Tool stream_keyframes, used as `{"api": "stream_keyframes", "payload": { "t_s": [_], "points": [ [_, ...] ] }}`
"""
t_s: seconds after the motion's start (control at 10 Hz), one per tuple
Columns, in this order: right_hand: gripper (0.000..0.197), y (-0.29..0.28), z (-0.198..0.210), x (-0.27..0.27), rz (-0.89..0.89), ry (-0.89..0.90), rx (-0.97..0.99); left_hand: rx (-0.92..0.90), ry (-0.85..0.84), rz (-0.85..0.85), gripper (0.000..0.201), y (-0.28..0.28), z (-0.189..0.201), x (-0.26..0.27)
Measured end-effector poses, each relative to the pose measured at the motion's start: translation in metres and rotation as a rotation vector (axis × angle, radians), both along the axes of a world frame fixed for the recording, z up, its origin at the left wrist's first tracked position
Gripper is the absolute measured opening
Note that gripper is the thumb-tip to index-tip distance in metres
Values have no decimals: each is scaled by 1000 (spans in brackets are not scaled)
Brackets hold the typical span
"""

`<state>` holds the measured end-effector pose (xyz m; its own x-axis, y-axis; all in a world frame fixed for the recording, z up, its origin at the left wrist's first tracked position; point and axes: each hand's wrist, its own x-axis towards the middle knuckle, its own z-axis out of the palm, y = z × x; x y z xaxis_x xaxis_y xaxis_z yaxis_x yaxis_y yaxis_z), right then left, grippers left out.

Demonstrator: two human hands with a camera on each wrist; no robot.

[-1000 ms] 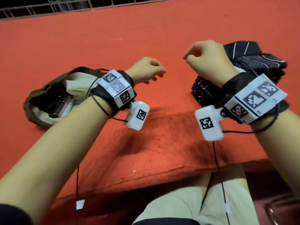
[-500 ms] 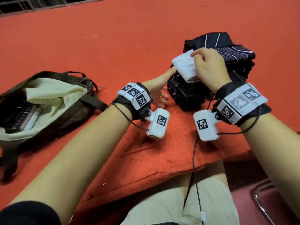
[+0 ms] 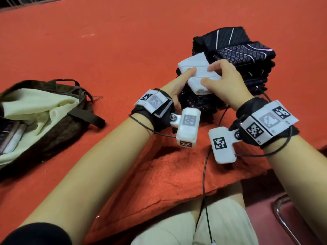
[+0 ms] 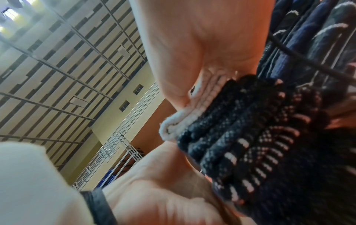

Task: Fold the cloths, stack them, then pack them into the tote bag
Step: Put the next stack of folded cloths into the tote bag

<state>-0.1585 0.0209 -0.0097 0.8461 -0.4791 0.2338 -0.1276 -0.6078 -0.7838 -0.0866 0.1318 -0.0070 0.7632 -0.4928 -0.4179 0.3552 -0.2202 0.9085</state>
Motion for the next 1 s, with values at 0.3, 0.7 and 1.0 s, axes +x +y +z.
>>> {"api": "stream_keyframes", "payload": {
  "t_s": [0.3,0.7,1.0],
  "points": [
    [32,5,-1,-1,2,-59,-16,-213,221,-18,31,6,5,-12],
    [101,51,32,18,303,127,633,-220,-58,-45,36,73,36,6],
    [37,118,34,28,718,245,853,-154,-83,-88,50,164,54,10]
  ]
}}
